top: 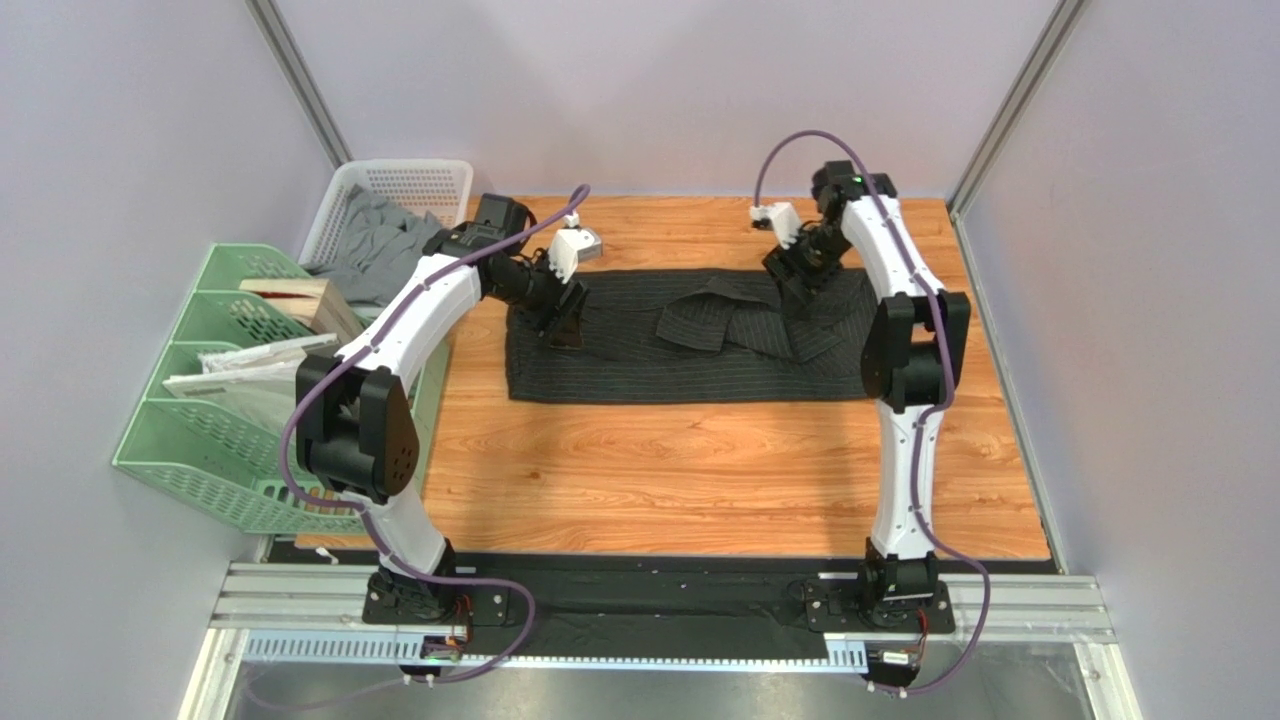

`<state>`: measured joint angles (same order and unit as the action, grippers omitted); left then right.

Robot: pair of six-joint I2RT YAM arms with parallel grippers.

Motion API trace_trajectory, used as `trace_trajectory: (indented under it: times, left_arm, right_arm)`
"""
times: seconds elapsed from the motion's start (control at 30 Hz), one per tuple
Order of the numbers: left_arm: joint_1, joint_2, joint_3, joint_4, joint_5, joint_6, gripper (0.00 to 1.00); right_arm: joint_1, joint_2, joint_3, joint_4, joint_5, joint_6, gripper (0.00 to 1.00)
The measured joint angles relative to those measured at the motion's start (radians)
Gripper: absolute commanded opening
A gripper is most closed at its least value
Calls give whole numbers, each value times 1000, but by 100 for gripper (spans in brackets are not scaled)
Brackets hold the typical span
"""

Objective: Fold and stack the long sleeve shirts
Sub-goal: Fold the shirt

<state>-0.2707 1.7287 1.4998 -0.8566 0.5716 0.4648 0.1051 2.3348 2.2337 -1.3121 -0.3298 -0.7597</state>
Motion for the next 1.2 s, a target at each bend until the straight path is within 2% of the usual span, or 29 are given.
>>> trace_trajectory:
  times: [0.13,0.2,0.3,0.4,0.57,0.73,0.83,0.9,0.93,1.03,1.07,1.1,1.2]
  left_arm:
    - [2,14,3,3,21,-42,68]
    - [8,18,3,9,60,-77,69]
    - [26,21,3,17,130,-126,70]
    - [52,20,3,22,184,-164,72]
    - [136,-28,-56,62,277,-240,74]
    - [224,-157,-137,69,308,-256,74]
    - [231,-227,-161,70,311,-251,74]
    - [227,-266,-185,69,311,-247,74]
    - [227,-278,-196,66,311,-246,74]
    - [229,-301,-237,65,310,-243,74]
    - [232,-304,-251,69,310,-245,75]
    - [234,-306,-263,73,310,-249,75]
    - [241,-314,-289,100,308,-264,77]
  right_arm:
    - [-66,-96,-159,-1,17,-24,79]
    - [-62,-194,-264,19,11,-52,81]
    - [10,-333,-352,75,-5,-118,84]
    - [108,-377,-349,150,-28,-189,85]
    - [248,-293,-275,243,-119,-360,85]
    - [288,-140,-188,253,-172,-542,86]
    - [303,-58,-121,246,-182,-625,84]
    - [311,-31,-107,240,-179,-680,78]
    - [314,-24,-107,234,-178,-701,62]
    - [324,-12,-109,224,-169,-776,34]
    - [326,-10,-110,221,-163,-791,10]
    - [328,-8,-110,216,-156,-803,0]
    - [332,-4,-110,203,-135,-818,0]
